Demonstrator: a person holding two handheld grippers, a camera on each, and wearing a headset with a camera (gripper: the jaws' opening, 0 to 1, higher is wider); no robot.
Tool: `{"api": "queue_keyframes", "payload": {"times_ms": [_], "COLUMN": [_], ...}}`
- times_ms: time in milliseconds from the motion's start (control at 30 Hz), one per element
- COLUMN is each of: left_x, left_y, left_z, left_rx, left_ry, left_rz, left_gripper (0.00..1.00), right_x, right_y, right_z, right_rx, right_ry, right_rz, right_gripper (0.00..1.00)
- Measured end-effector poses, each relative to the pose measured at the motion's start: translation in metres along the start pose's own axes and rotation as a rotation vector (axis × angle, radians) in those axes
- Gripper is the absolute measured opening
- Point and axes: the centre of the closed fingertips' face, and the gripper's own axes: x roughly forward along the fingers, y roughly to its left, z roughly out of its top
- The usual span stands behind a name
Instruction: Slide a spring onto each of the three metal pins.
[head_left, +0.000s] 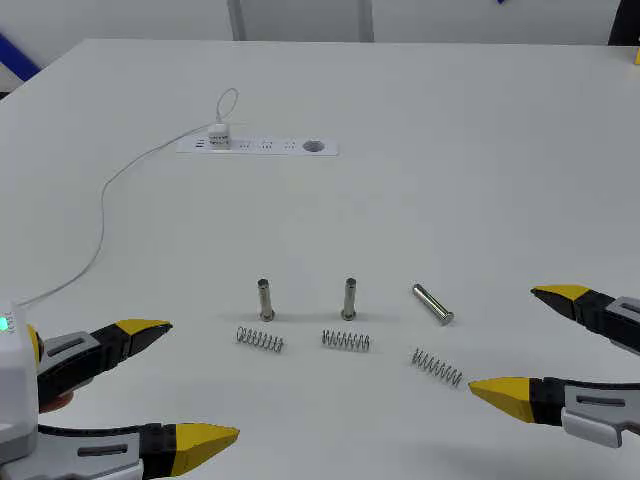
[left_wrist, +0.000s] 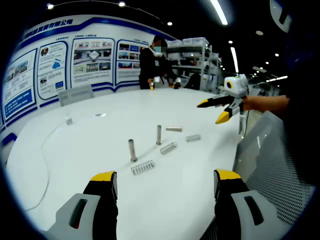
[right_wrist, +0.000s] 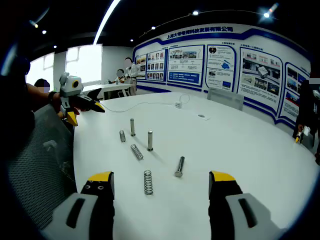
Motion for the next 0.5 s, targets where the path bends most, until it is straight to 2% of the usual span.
{"api": "queue_keyframes", "payload": {"times_ms": [500], "left_x": [0.0000], "left_y": [-0.0004], "left_z": [-0.0016], "left_rx": [0.000], "left_ry": [0.008], "left_rz": [0.001], "left_gripper": [0.80], "right_x": [0.0016], "right_y": [0.0001], "right_z": [0.0013], "right_rx": [-0.004], "right_ry": [0.013], "right_rz": [0.004], "right_gripper": [0.77]}}
